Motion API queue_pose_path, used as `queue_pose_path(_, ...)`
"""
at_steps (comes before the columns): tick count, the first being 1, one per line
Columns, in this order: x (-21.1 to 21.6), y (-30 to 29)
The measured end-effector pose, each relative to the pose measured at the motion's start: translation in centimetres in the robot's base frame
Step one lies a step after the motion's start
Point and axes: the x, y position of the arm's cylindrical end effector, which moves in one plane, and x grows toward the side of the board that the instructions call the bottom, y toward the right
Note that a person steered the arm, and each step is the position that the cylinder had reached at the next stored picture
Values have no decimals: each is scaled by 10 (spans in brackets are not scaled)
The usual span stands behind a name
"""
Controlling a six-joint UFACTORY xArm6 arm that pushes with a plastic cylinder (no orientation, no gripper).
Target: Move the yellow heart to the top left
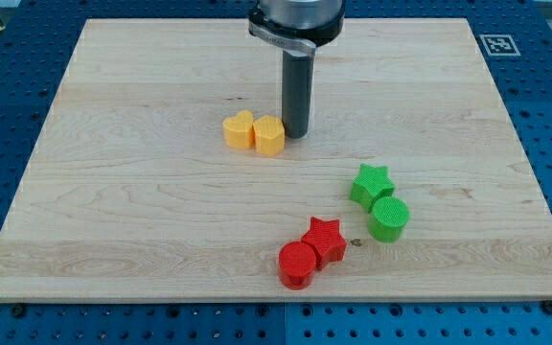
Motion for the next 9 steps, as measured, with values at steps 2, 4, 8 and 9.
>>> queue_pose_path(2, 46, 32)
queue_pose_path(4, 45, 7)
queue_pose_path(8, -35, -91)
queue_pose_path(9, -70, -102)
